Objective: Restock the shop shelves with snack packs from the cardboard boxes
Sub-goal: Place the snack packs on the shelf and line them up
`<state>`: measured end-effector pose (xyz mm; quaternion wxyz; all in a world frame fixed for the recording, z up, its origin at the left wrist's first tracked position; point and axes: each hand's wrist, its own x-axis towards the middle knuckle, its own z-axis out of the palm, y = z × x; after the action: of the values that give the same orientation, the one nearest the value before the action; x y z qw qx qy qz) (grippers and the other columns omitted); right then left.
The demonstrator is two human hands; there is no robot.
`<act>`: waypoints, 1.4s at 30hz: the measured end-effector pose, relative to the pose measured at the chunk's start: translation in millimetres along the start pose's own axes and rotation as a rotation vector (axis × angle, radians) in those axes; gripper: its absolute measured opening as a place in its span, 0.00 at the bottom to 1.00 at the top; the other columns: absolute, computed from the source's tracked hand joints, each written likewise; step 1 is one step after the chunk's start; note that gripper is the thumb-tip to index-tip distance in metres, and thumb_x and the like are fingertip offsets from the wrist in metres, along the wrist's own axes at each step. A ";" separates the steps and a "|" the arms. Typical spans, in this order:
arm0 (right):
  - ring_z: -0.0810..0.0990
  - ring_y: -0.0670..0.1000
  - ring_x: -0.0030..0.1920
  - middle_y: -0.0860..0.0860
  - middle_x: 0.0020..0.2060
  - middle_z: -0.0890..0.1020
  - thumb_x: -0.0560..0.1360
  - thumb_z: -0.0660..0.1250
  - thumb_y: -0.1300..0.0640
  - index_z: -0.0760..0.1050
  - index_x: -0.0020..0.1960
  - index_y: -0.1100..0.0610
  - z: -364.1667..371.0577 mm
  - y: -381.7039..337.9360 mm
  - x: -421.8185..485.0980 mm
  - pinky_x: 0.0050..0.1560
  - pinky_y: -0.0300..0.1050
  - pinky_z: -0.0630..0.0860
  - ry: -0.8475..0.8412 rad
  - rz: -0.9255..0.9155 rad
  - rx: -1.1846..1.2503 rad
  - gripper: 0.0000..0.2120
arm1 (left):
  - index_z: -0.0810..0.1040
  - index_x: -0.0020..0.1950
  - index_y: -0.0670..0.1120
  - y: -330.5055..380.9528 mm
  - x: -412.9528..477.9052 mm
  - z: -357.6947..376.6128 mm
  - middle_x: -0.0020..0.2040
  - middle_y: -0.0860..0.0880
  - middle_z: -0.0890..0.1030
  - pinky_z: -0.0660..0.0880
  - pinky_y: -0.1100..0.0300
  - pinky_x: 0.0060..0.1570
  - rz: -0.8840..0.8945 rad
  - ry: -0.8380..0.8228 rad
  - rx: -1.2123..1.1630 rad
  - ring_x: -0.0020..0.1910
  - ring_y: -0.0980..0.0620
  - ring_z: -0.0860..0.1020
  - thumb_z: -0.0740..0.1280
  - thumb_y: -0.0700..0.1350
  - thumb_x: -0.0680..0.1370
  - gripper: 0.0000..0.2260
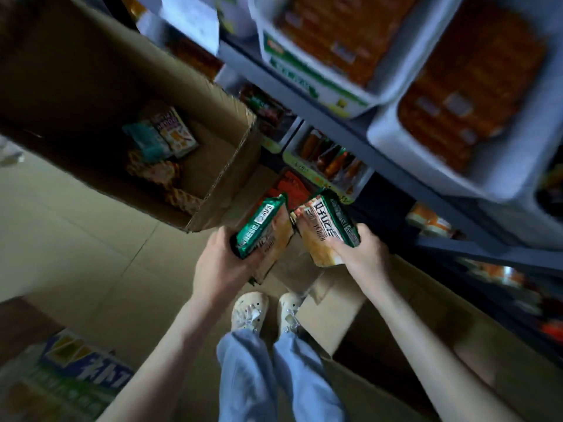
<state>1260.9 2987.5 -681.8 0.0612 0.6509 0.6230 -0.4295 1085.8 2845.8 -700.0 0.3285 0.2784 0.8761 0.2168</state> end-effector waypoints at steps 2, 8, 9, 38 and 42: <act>0.78 0.50 0.48 0.56 0.55 0.79 0.74 0.71 0.52 0.71 0.65 0.63 -25.7 -35.1 -41.1 0.30 0.23 0.67 -0.021 -0.036 0.076 0.25 | 0.71 0.48 0.47 22.2 -22.7 -58.3 0.44 0.50 0.75 0.63 0.60 0.31 0.036 0.040 0.009 0.40 0.51 0.72 0.74 0.54 0.70 0.17; 0.80 0.41 0.43 0.46 0.45 0.82 0.72 0.72 0.51 0.77 0.57 0.54 -112.4 -142.8 -163.9 0.36 0.28 0.73 -0.081 -0.272 0.213 0.15 | 0.76 0.56 0.45 80.3 -101.2 -237.4 0.48 0.48 0.78 0.67 0.57 0.39 0.041 0.087 0.078 0.44 0.47 0.75 0.75 0.50 0.71 0.18; 0.81 0.44 0.44 0.46 0.45 0.83 0.72 0.72 0.49 0.78 0.55 0.53 -128.7 -158.6 -180.1 0.40 0.35 0.77 -0.080 -0.310 0.224 0.14 | 0.76 0.56 0.46 92.2 -115.5 -264.5 0.48 0.48 0.79 0.67 0.57 0.39 0.044 0.113 0.062 0.44 0.46 0.76 0.75 0.50 0.70 0.18; 0.75 0.55 0.61 0.52 0.64 0.76 0.75 0.70 0.50 0.70 0.69 0.54 -432.7 -420.7 -327.2 0.51 0.45 0.71 0.897 -0.937 -0.290 0.25 | 0.77 0.42 0.63 355.9 -103.8 -635.5 0.37 0.57 0.82 0.74 0.59 0.40 0.875 0.308 -0.388 0.35 0.57 0.76 0.74 0.63 0.55 0.18; 0.74 0.54 0.65 0.49 0.69 0.73 0.73 0.72 0.46 0.71 0.69 0.49 -456.1 -455.6 -312.4 0.59 0.46 0.72 0.788 -0.765 -0.381 0.26 | 0.77 0.43 0.56 365.0 -70.3 -644.8 0.37 0.59 0.82 0.74 0.59 0.42 0.917 0.328 -0.532 0.36 0.58 0.77 0.75 0.60 0.59 0.18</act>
<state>1133.1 3129.4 8.6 -0.2187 0.4678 0.8559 -0.0267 807.0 2948.5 -17.5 0.1185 0.5012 0.6199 0.5919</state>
